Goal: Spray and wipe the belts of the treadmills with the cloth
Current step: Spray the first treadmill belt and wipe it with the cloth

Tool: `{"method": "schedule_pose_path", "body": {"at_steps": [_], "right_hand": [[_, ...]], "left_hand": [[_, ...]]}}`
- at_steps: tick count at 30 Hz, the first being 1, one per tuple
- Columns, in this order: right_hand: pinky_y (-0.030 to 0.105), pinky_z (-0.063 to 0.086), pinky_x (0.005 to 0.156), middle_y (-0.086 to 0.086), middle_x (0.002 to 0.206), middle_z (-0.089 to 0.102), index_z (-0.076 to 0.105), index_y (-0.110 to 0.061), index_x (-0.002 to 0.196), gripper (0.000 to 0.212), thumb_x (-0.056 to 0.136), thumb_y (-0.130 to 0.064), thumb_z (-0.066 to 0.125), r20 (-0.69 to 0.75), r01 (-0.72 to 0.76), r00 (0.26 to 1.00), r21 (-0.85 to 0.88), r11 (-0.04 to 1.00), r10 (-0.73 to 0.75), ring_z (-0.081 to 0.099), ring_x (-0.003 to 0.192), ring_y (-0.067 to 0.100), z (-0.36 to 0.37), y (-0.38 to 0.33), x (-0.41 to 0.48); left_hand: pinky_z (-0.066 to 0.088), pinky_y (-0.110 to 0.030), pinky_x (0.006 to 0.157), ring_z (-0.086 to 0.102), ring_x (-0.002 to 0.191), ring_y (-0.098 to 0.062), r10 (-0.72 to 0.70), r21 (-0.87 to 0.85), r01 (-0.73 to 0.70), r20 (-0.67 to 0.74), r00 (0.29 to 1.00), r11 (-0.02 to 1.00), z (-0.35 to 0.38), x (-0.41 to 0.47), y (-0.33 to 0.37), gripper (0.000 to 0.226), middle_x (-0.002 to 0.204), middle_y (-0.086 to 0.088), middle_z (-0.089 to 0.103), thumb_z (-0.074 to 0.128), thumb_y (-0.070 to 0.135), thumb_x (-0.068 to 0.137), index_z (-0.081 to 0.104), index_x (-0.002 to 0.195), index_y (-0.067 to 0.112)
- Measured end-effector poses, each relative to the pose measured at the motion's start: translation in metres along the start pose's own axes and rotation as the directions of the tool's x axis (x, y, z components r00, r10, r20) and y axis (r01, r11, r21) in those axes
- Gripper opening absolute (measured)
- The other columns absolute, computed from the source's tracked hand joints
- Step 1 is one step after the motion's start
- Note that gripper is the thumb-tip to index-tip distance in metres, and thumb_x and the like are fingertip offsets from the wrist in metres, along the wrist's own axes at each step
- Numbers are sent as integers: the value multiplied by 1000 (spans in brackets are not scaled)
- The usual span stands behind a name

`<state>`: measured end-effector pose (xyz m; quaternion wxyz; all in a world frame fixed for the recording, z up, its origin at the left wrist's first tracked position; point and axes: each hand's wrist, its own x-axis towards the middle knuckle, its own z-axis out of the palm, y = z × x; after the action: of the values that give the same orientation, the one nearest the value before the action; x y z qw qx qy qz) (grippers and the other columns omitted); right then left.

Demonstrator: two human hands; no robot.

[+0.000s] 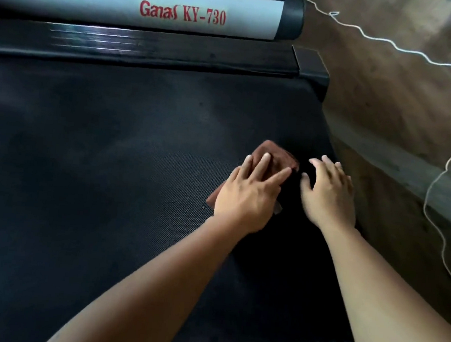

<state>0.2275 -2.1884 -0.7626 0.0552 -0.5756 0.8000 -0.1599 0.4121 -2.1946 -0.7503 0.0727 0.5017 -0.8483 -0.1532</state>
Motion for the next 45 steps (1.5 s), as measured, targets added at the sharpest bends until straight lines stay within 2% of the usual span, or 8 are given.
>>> {"method": "schedule_pose_path", "body": {"at_steps": [9, 15, 21, 28, 30, 34, 38, 45], "right_hand": [[50, 17, 120, 3, 159, 32, 43, -26, 142, 47, 98, -40, 43, -21, 14, 1000, -26, 1000, -15, 20, 149, 27, 3, -1, 0], [49, 16, 120, 3, 161, 28, 39, -27, 144, 49, 98, -45, 38, -16, 12, 1000, -85, 996, -13, 18, 150, 27, 4, -2, -2], [50, 15, 121, 2, 162, 25, 35, -28, 146, 50, 100, -46, 34, -13, 12, 1000, -116, 993, -14, 15, 151, 26, 7, -2, -1], [49, 13, 121, 0, 162, 25, 36, -29, 146, 50, 99, -46, 35, -8, 14, 1000, -102, 995, -14, 13, 151, 25, 6, -1, -1], [49, 15, 120, 0, 161, 27, 38, -29, 144, 49, 98, -46, 37, -14, 17, 1000, -102, 995, -19, 15, 151, 25, 6, -1, 0], [47, 13, 122, -2, 163, 23, 35, -31, 146, 50, 99, -47, 36, 8, -10, 1000, -98, 995, 11, 13, 151, 22, 5, -1, 0], [48, 14, 122, -1, 162, 24, 36, -31, 145, 50, 99, -48, 35, -3, -15, 1000, -109, 994, 15, 15, 151, 24, 7, -1, 0], [49, 18, 121, 1, 160, 29, 39, -29, 144, 50, 98, -47, 36, -28, -8, 1000, -126, 992, 4, 20, 150, 26, 10, -1, 1]], "left_hand": [[15, -45, 125, 5, 155, -20, -97, 44, 101, -88, 991, 994, -5, -32, -105, 54, 168, 6, 10, 19, 52, 100, 9, 152, 57], [9, -39, 126, 11, 155, -22, -274, 36, 288, -217, 937, 957, -34, 34, -175, 51, 166, -10, 20, 30, 39, 105, 27, 155, 40], [15, -46, 124, 7, 154, -35, -427, -9, 429, -118, 896, 903, -50, 135, -162, 53, 169, -3, 7, 34, 44, 103, 19, 154, 51], [28, -48, 119, 20, 151, -26, 11, 30, -9, -85, 996, 999, -14, 155, -51, 51, 165, 5, 21, 32, 45, 97, 28, 147, 52], [20, -45, 123, 14, 153, -30, 70, 31, -68, -54, 996, 997, -3, 130, -21, 50, 168, 3, 15, 33, 42, 103, 24, 151, 53], [10, -39, 125, 7, 155, -24, 59, 40, -56, -65, 996, 998, -4, 74, -43, 49, 168, 9, 9, 32, 46, 106, 18, 151, 57], [16, -44, 123, 17, 153, -28, -68, 44, 75, -132, 989, 996, -26, 41, -128, 50, 167, 5, 18, 39, 43, 104, 25, 152, 53], [8, -34, 125, 13, 154, -17, -267, 1, 273, -209, 941, 962, -63, 87, -217, 50, 165, -11, 21, 41, 30, 106, 33, 155, 33]]}}
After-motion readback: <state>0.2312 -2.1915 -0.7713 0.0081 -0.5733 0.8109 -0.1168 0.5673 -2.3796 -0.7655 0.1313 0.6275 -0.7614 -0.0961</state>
